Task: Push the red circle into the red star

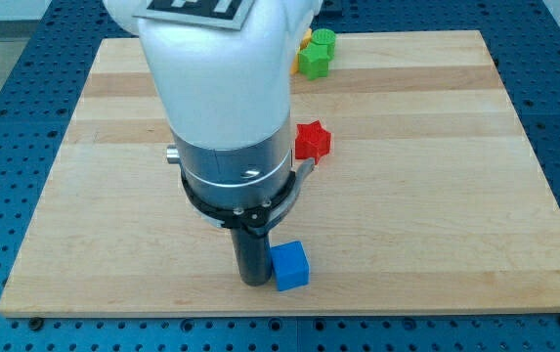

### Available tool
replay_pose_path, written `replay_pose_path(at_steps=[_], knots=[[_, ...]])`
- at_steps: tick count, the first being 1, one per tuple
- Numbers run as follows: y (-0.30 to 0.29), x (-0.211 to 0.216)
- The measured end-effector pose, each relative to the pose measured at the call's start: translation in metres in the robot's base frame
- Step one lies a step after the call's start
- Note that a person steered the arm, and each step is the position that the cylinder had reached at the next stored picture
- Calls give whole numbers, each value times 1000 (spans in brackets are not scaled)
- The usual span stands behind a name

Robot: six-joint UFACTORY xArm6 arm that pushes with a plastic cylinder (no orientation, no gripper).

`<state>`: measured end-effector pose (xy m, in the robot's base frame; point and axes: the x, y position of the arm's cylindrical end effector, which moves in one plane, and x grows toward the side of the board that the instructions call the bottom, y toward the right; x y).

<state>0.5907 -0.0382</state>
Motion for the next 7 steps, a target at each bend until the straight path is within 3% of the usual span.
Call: replay_pose_path(at_steps=[2,7], knots=[[18,-2],[-68,-2]])
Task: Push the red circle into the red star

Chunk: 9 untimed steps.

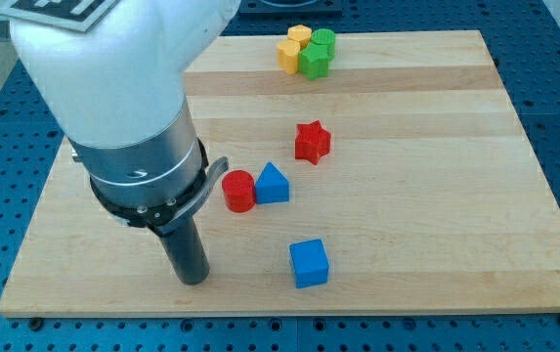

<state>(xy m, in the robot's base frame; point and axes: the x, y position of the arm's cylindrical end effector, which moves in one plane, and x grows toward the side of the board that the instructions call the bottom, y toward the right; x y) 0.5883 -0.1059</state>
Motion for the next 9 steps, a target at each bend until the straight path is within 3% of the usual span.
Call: replay_pose_path(at_steps=[3,5,9], knots=[[-31,-28],[17,-48],[64,-145]])
